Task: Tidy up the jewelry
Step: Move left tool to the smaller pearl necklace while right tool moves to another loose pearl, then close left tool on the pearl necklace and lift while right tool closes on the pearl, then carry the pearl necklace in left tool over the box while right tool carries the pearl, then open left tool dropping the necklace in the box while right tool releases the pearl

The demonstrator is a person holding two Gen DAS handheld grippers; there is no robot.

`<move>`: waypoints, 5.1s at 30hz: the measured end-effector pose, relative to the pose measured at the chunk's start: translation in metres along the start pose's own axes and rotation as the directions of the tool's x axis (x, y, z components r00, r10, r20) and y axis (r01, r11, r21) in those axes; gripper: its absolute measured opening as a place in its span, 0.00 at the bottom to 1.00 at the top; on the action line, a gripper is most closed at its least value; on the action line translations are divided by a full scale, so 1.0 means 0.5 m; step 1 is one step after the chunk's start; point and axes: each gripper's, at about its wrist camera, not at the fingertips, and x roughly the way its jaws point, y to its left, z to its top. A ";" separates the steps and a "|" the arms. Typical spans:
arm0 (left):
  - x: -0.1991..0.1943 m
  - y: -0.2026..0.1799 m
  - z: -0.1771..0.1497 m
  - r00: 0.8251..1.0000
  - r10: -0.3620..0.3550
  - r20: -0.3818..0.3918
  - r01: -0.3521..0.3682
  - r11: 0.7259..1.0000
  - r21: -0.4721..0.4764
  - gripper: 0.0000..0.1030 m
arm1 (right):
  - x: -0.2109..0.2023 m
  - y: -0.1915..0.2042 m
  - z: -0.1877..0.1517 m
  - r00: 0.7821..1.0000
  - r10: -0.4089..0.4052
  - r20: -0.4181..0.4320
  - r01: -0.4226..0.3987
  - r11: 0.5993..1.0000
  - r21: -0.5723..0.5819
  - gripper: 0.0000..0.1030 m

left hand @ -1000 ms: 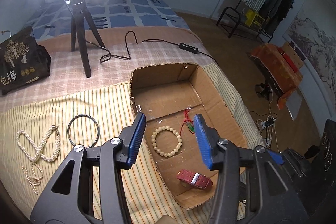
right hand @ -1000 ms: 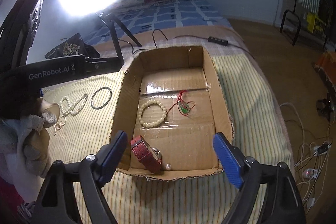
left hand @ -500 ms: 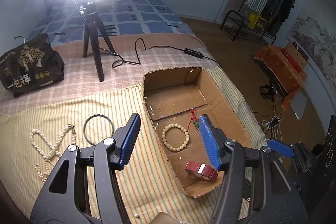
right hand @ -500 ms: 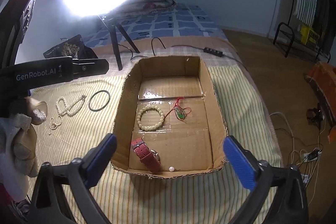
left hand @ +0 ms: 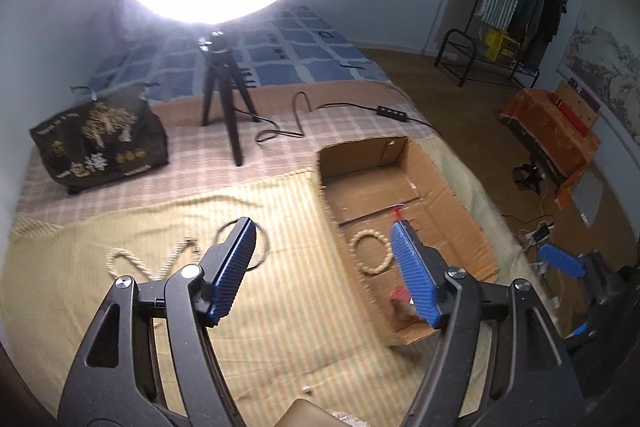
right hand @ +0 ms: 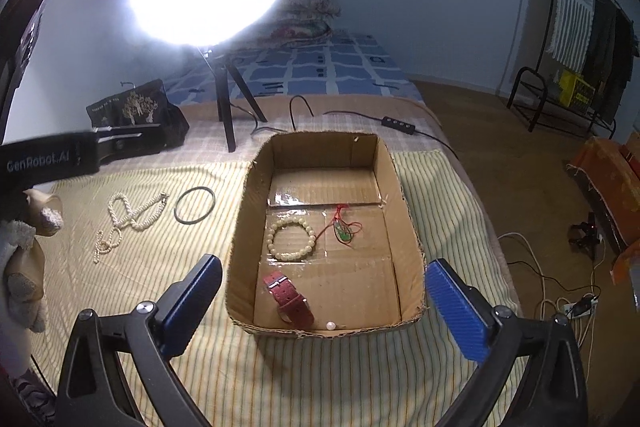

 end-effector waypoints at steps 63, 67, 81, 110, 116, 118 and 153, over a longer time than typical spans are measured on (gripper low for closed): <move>0.138 0.430 -0.253 0.921 0.142 -0.362 -0.215 0.961 -0.172 0.31 | 0.211 0.324 -0.176 0.887 0.220 -0.405 -0.358 0.883 -0.304 0.21; 0.137 0.428 -0.251 0.920 0.153 -0.360 -0.224 0.961 -0.163 0.16 | 0.211 0.326 -0.178 0.891 0.211 -0.402 -0.351 0.881 -0.316 0.11; 0.084 0.417 -0.220 0.949 0.105 -0.298 -0.176 0.959 -0.221 0.05 | 0.162 0.314 -0.145 0.904 0.268 -0.333 -0.368 0.884 -0.288 0.06; -0.001 0.129 -0.078 0.994 -0.078 -0.072 0.069 0.990 -0.124 0.05 | 0.049 0.021 0.026 0.970 0.235 -0.069 -0.238 0.971 -0.032 0.06; 0.026 0.066 -0.037 0.991 -0.124 -0.044 0.119 0.987 -0.105 0.05 | 0.061 -0.035 0.025 0.976 0.207 -0.072 -0.207 0.978 0.007 0.06; 0.041 0.044 -0.023 0.990 -0.138 -0.037 0.134 0.986 -0.097 0.05 | 0.066 -0.046 0.022 0.977 0.199 -0.079 -0.198 0.980 0.013 0.06; 0.198 -0.098 0.054 0.989 -0.115 -0.089 0.115 0.993 -0.004 0.30 | 0.092 -0.084 -0.002 0.978 0.183 -0.096 -0.184 0.983 0.002 0.48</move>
